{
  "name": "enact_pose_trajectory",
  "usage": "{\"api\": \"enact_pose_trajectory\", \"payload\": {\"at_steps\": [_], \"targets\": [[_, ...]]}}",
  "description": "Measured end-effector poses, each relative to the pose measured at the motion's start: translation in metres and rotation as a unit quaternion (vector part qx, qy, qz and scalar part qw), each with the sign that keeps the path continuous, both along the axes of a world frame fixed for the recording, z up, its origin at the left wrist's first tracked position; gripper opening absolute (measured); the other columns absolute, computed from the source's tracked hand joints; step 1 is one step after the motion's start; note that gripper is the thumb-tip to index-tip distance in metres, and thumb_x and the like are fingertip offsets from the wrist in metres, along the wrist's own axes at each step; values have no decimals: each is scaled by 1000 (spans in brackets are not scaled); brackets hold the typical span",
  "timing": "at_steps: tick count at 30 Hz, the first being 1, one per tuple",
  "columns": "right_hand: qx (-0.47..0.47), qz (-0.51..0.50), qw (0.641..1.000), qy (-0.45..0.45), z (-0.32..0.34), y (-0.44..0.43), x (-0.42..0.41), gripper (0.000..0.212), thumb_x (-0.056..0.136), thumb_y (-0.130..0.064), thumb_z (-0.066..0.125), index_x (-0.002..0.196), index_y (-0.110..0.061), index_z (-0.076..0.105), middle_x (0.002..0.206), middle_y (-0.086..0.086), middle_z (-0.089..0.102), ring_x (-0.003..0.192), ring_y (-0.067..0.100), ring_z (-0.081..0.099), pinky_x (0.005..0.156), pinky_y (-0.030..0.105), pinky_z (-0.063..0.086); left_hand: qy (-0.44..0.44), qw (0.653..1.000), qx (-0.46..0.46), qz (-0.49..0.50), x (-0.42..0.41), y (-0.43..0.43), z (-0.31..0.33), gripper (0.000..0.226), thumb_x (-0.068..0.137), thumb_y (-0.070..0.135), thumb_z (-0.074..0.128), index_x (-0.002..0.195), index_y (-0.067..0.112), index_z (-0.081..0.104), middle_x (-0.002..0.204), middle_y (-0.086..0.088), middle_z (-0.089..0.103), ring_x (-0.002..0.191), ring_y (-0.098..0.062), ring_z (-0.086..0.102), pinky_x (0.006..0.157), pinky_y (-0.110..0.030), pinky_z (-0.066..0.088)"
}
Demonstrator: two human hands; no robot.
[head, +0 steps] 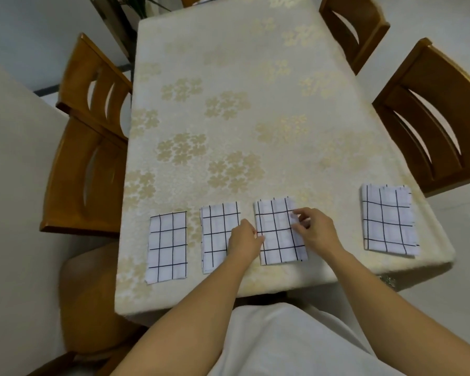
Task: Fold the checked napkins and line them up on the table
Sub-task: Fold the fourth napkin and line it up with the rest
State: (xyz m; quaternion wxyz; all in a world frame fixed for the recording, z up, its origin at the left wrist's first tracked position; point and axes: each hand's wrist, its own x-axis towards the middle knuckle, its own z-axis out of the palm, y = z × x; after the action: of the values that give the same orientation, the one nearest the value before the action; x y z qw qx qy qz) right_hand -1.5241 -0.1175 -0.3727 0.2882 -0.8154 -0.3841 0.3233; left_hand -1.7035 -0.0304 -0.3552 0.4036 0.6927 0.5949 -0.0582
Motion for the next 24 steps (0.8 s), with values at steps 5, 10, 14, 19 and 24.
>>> {"api": "enact_pose_trajectory", "payload": {"at_steps": [5, 10, 14, 19, 24], "targets": [[51, -157, 980, -110, 10, -35, 52, 32, 96, -21, 65, 127, -15, 65, 125, 13, 58, 112, 30, 57, 94, 41, 49, -80, 991, 69, -88, 28, -13, 11, 15, 101, 20, 62, 112, 16, 52, 106, 0, 51, 81, -12, 50, 71, -29, 41], [-70, -294, 942, -146, 11, -88, 101, 43, 100, -27, 58, 142, -17, 53, 149, 16, 40, 134, 37, 40, 110, 52, 38, -144, 968, -20, -204, 106, -35, 11, 35, 102, 19, 59, 136, 23, 53, 125, -6, 55, 101, -18, 56, 81, -28, 45], [-149, -343, 923, -94, 10, -110, 119, 46, 99, -25, 57, 143, -17, 49, 145, 16, 37, 133, 38, 37, 110, 54, 35, -139, 945, -135, -263, 164, -63, 3, 47, 100, 20, 64, 144, 22, 50, 135, -12, 55, 115, -29, 58, 95, -39, 50], [-154, -362, 918, -49, 9, -109, 129, 49, 96, -19, 62, 144, -19, 49, 144, 14, 38, 130, 38, 41, 112, 52, 37, -133, 956, -166, -204, 200, -81, -5, 14, 96, 11, 66, 108, 18, 64, 102, -9, 68, 94, -29, 68, 77, -32, 54], [-112, -361, 925, -24, 7, -103, 127, 41, 98, -12, 59, 139, -17, 56, 139, 13, 44, 121, 34, 52, 110, 47, 43, -134, 963, -140, -189, 192, -78, -4, 17, 94, 2, 60, 94, 18, 65, 89, -6, 68, 71, -15, 63, 54, -10, 45]]}}
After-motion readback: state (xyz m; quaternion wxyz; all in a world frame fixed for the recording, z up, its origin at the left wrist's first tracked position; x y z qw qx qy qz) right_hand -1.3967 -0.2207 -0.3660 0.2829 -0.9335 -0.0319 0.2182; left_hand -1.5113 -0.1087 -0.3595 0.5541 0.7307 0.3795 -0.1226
